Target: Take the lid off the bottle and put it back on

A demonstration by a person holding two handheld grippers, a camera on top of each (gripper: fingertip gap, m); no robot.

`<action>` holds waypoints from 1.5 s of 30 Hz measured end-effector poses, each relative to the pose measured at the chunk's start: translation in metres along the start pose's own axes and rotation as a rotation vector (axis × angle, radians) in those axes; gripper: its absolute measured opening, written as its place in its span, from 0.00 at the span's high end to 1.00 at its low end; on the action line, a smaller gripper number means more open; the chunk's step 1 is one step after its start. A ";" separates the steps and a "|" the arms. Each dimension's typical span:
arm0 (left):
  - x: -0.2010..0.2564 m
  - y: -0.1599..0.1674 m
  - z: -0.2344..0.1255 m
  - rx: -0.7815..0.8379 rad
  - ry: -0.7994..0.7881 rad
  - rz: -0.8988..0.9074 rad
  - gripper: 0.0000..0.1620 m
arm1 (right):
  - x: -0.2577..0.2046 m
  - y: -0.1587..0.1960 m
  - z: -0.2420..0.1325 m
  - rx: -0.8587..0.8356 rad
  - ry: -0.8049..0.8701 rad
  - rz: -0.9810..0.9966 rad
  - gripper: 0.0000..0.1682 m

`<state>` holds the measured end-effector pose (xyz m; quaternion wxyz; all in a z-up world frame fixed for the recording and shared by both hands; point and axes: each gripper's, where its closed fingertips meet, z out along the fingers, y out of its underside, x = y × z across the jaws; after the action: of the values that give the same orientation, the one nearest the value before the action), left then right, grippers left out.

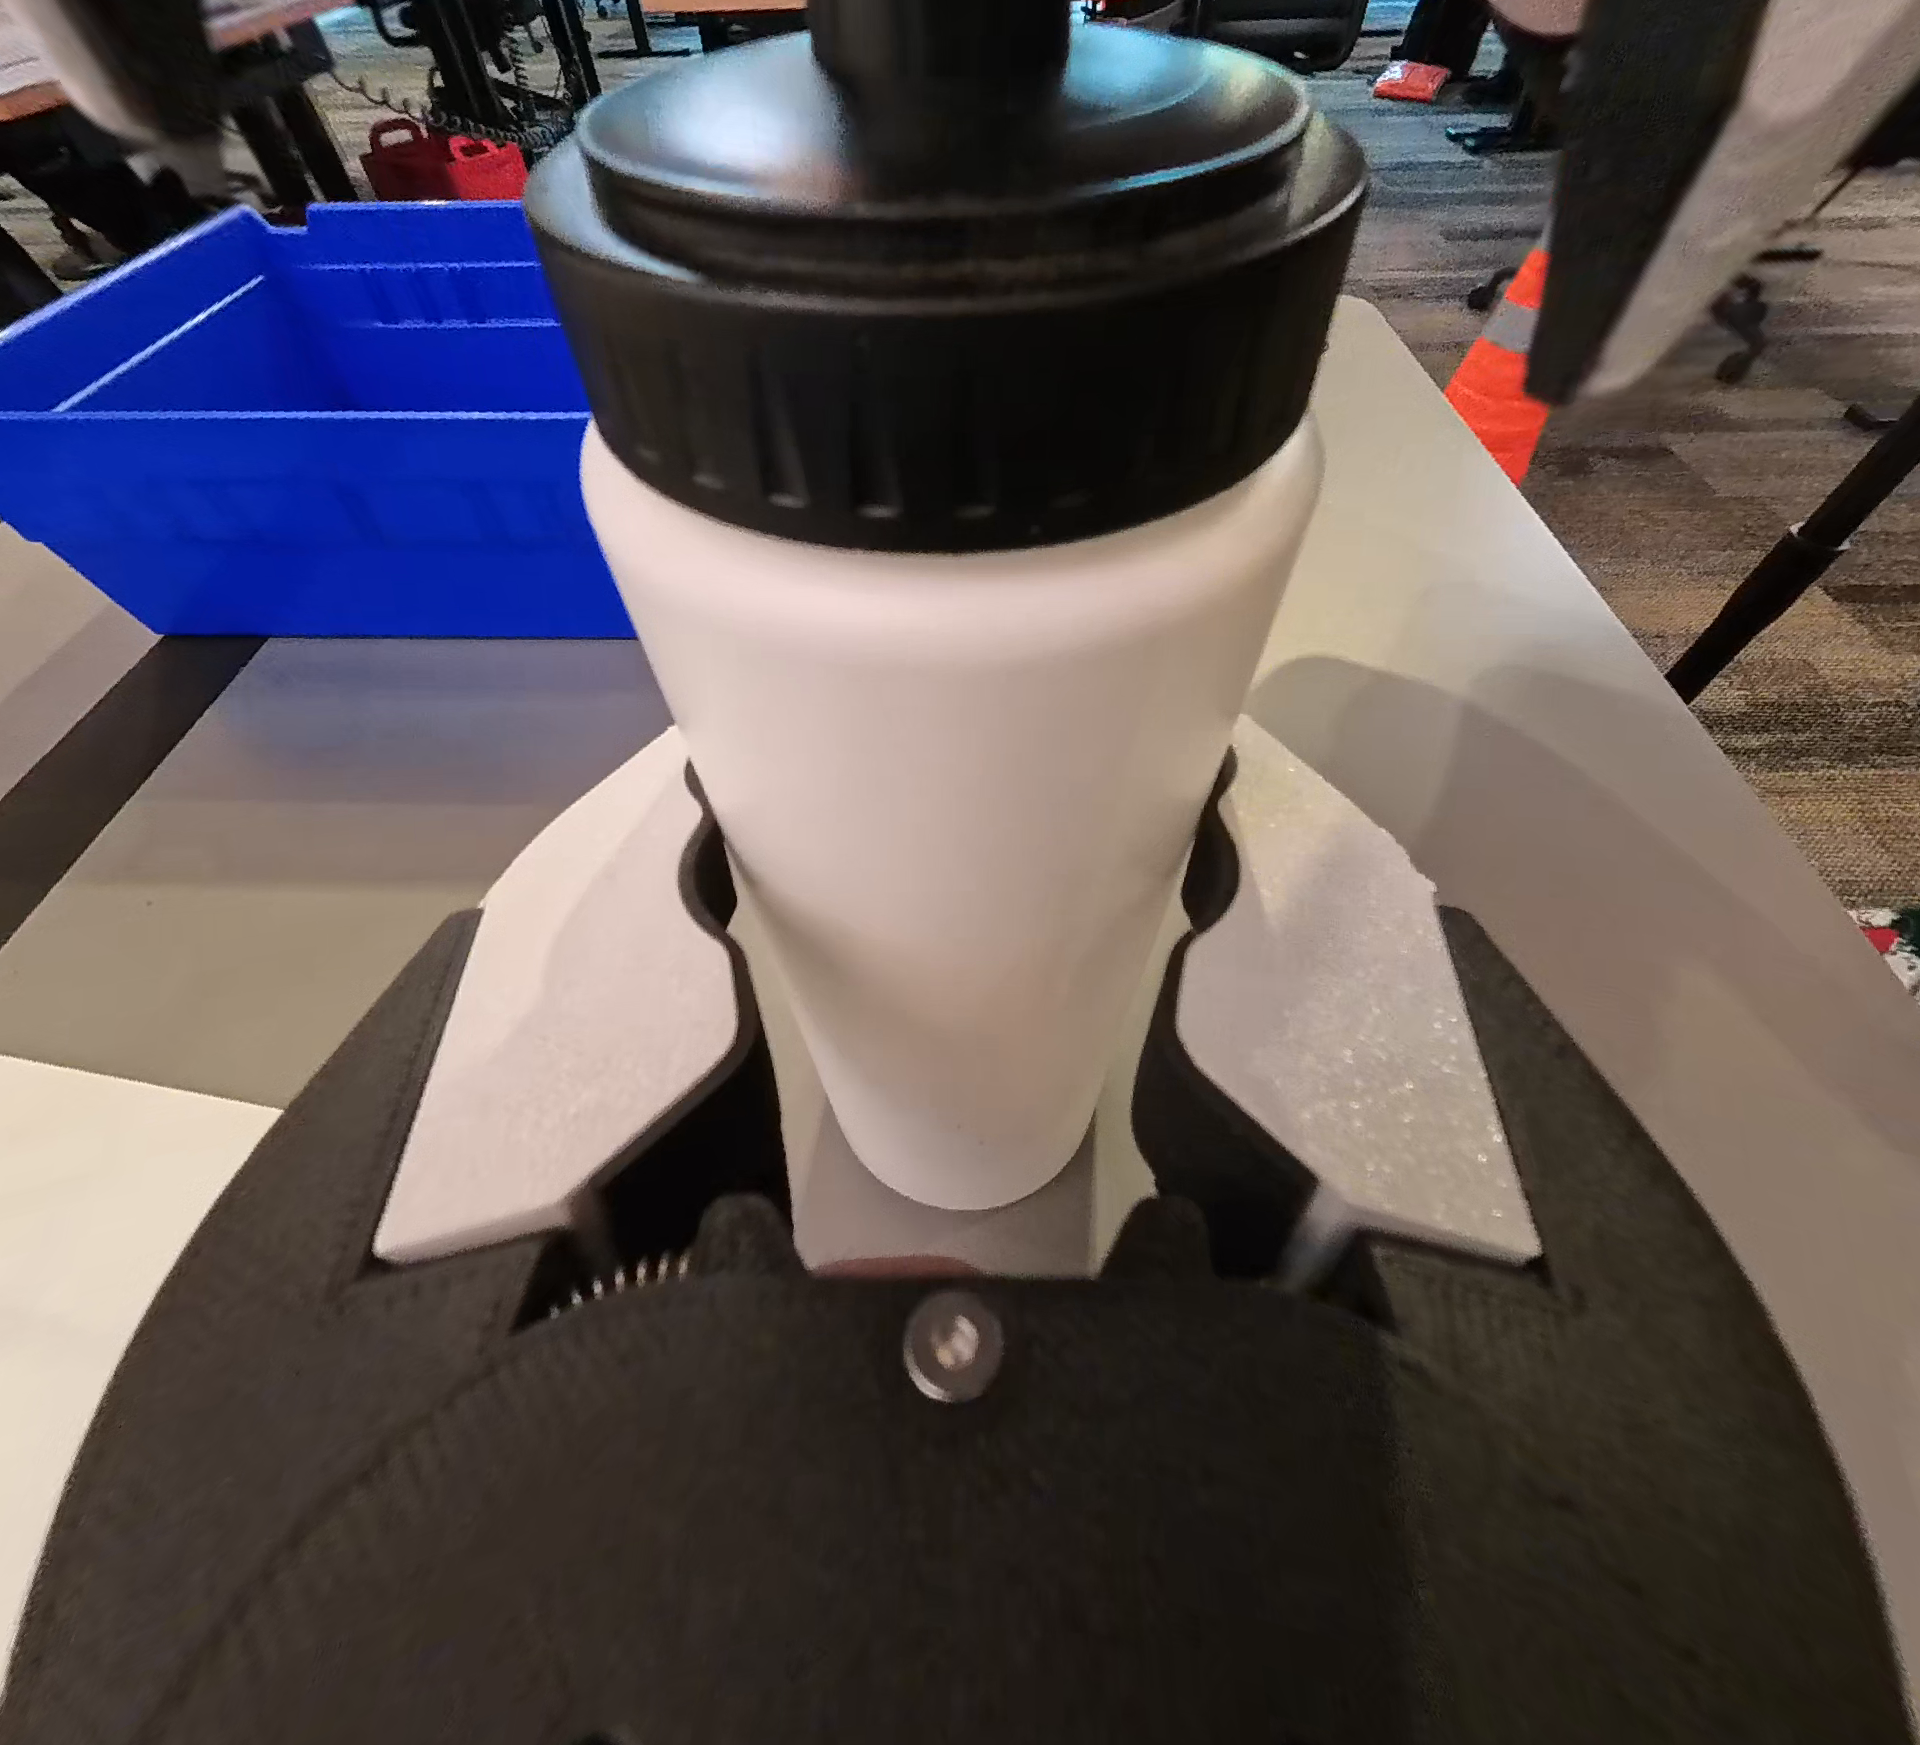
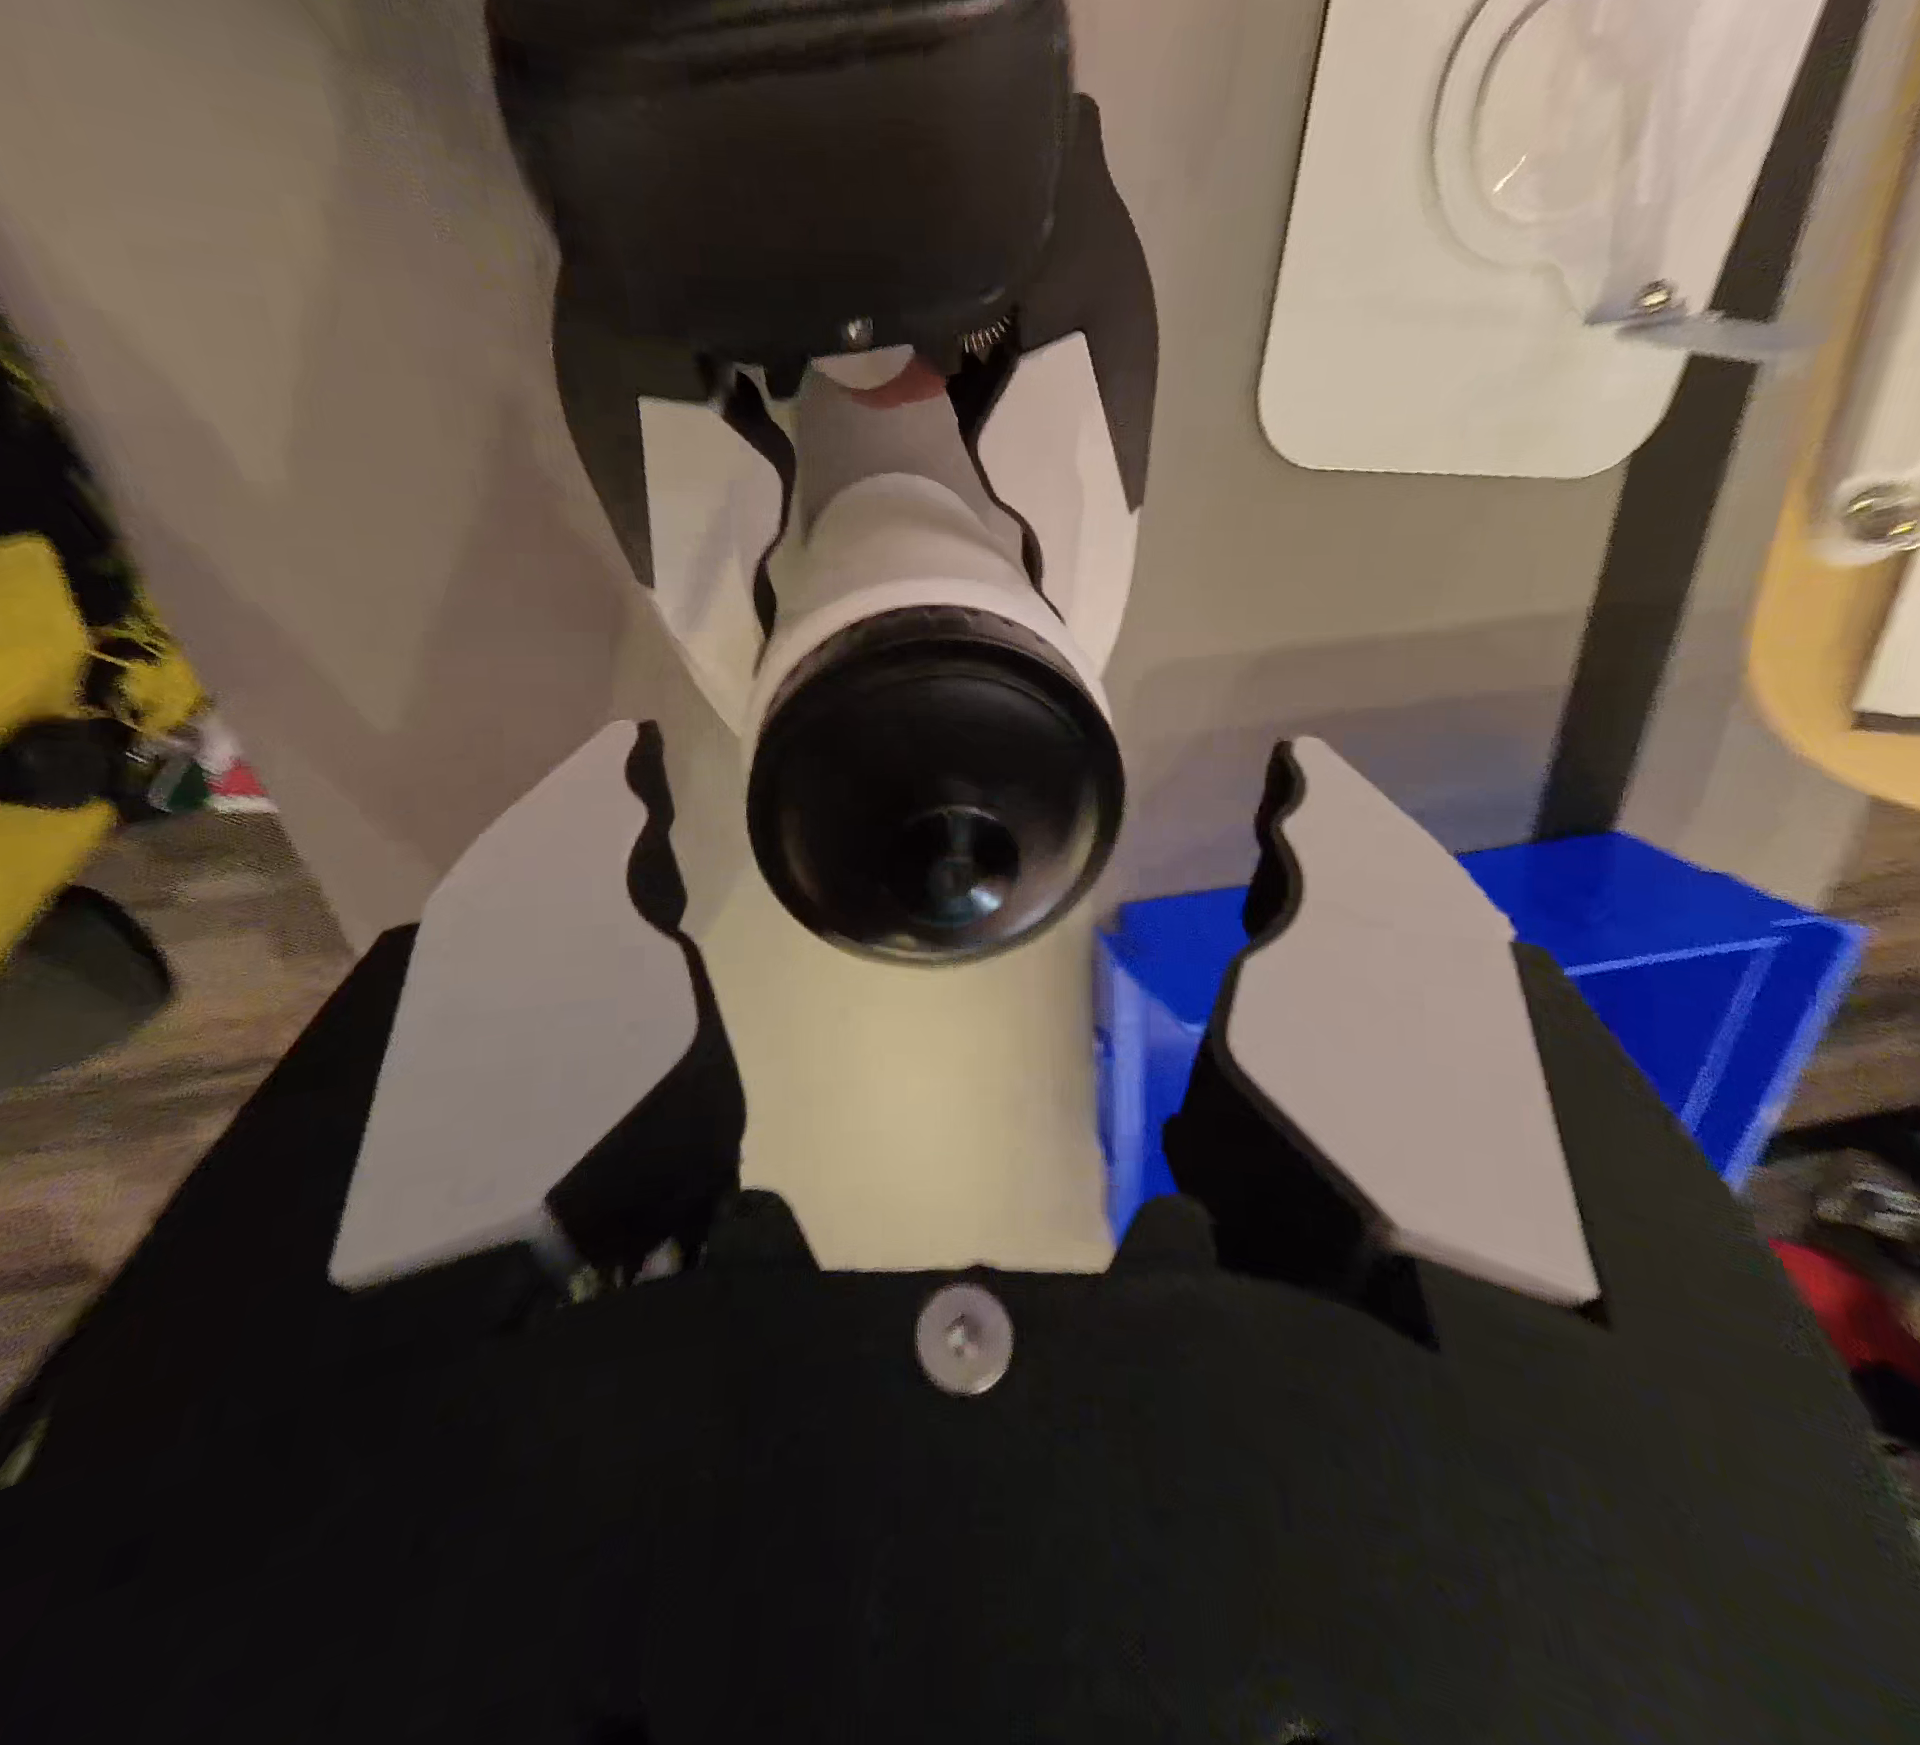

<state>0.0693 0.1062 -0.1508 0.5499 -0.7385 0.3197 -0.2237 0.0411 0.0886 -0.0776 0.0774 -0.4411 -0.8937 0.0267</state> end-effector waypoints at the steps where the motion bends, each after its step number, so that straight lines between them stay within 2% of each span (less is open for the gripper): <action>1: 0.000 0.000 0.000 0.000 0.000 0.000 0.47 | -0.001 0.002 -0.002 -0.004 0.007 -0.044 0.35; 3: 0.000 0.000 0.000 0.002 0.001 -0.001 0.47 | -0.004 0.003 -0.005 0.007 0.001 -0.143 0.38; 7: 0.000 0.000 0.000 0.001 -0.002 -0.001 0.47 | -0.006 0.007 0.000 -0.025 -0.023 -0.211 0.58; 9: 0.000 0.000 0.000 0.001 0.001 -0.003 0.47 | -0.006 0.006 0.001 -0.017 -0.025 -0.184 0.58; 15: 0.000 0.000 0.001 -0.001 0.002 0.001 0.47 | -0.003 -0.004 0.000 0.037 -0.045 0.190 0.61; 18: 0.001 0.000 0.001 -0.003 0.001 0.003 0.47 | -0.005 -0.003 0.000 0.017 -0.039 0.134 0.61; 19: 0.001 0.000 0.001 -0.002 0.002 0.001 0.47 | -0.005 -0.002 0.000 0.008 -0.042 0.097 0.58; 20: 0.001 0.000 0.001 -0.001 0.002 0.001 0.47 | -0.004 0.000 -0.001 0.006 -0.031 0.070 0.50; 23: 0.001 0.000 0.001 0.000 0.003 0.001 0.47 | -0.002 0.002 -0.006 0.008 0.028 -0.102 0.43; 25: 0.000 -0.001 0.002 0.003 0.003 -0.001 0.47 | -0.005 0.004 -0.007 0.003 0.026 -0.179 0.46; 27: 0.001 -0.001 0.002 0.002 0.002 0.000 0.47 | -0.008 0.006 -0.004 -0.016 0.006 -0.218 0.54; 28: 0.000 -0.001 0.002 0.000 0.000 0.000 0.47 | -0.006 0.007 -0.003 -0.023 0.013 -0.218 0.59; 31: 0.000 0.000 0.002 0.002 0.003 -0.002 0.47 | -0.006 0.005 -0.001 -0.017 0.007 -0.147 0.59; 35: 0.000 0.000 0.002 0.000 0.001 -0.001 0.47 | -0.004 -0.003 -0.002 0.034 -0.024 0.097 0.62; 37: 0.000 0.000 0.002 0.001 0.002 -0.001 0.47 | -0.003 -0.005 -0.002 0.046 -0.023 0.147 0.63; 40: 0.000 -0.001 0.002 -0.001 0.000 0.001 0.47 | -0.004 -0.005 -0.001 0.037 -0.029 0.076 0.63; 42: 0.000 -0.001 0.002 0.000 0.000 0.000 0.47 | -0.006 -0.005 -0.001 0.039 -0.036 0.007 0.51; 45: 0.000 -0.001 0.002 0.001 0.001 0.000 0.47 | -0.003 -0.002 -0.001 0.022 0.003 -0.092 0.45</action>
<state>0.0711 0.1074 -0.1507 0.5501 -0.7382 0.3197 -0.2243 0.0421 0.0849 -0.0766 0.0849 -0.3985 -0.9126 0.0324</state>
